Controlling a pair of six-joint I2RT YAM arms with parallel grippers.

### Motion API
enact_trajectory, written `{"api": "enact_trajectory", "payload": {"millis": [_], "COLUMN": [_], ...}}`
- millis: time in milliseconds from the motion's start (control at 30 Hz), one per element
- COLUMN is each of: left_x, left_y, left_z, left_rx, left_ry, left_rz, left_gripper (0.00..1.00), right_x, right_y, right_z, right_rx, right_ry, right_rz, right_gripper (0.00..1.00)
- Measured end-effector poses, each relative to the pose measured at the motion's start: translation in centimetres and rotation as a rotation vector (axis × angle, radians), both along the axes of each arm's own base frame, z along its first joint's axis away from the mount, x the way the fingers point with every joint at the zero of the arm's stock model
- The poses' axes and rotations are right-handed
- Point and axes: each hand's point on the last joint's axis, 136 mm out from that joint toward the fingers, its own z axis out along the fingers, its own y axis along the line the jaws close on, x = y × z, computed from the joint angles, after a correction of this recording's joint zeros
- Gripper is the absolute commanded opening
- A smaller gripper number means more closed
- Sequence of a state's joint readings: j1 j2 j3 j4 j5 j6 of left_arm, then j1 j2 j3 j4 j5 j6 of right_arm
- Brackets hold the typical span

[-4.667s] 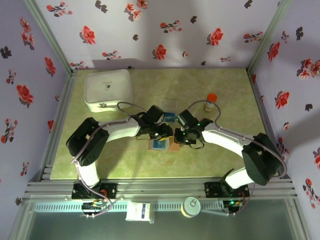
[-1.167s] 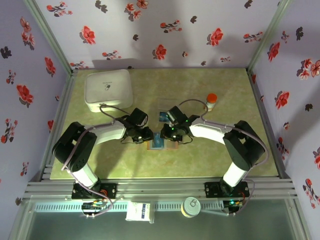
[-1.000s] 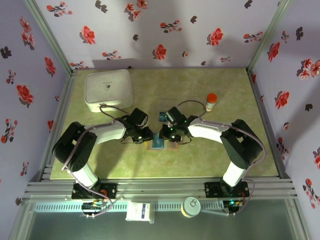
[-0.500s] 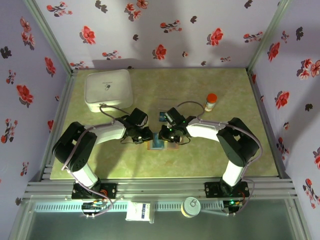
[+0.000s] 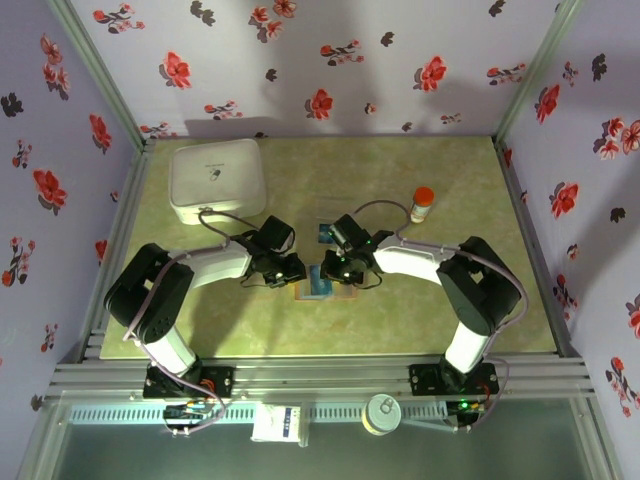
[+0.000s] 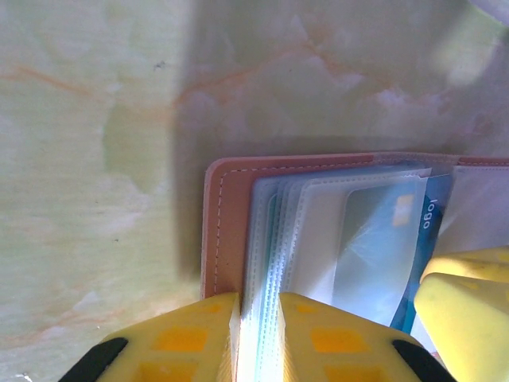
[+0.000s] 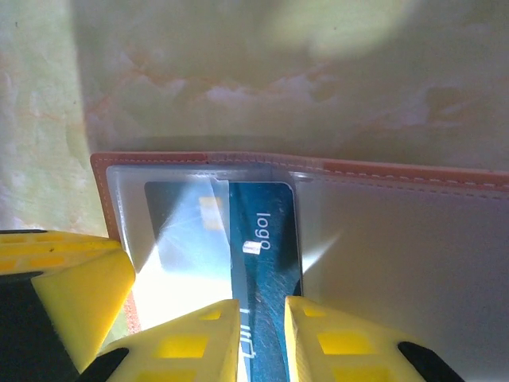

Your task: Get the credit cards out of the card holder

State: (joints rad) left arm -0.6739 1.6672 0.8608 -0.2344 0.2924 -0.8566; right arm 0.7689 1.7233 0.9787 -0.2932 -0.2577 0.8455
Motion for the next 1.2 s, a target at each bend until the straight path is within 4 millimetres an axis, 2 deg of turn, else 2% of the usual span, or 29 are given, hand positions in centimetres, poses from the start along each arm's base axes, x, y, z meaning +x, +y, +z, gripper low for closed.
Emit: {"api": "enact_trajectory", "payload": {"millis": [467, 867, 1200], "left_x": [0.0, -0.2, -0.5], "left_y": [0.2, -1.7, -2.2], "left_z": [1.1, 2.4, 1.8], "left_rx": [-0.011, -0.054, -0.054], "left_ry": [-0.014, -0.026, -0.007], "left_rz": [0.003, -0.037, -0.053], "left_gripper": [0.19, 0.04, 0.02], "right_x": [0.1, 0.1, 0.4], "right_y": [-0.4, -0.4, -0.5], "right_z": [0.9, 0.9, 1.4], "right_rx": [-0.008, -0.01, -0.004], "right_ry": [-0.018, -0.023, -0.039], "right_rz": [-0.005, -0.004, -0.01], "right_gripper": [0.24, 0.25, 0.26]}}
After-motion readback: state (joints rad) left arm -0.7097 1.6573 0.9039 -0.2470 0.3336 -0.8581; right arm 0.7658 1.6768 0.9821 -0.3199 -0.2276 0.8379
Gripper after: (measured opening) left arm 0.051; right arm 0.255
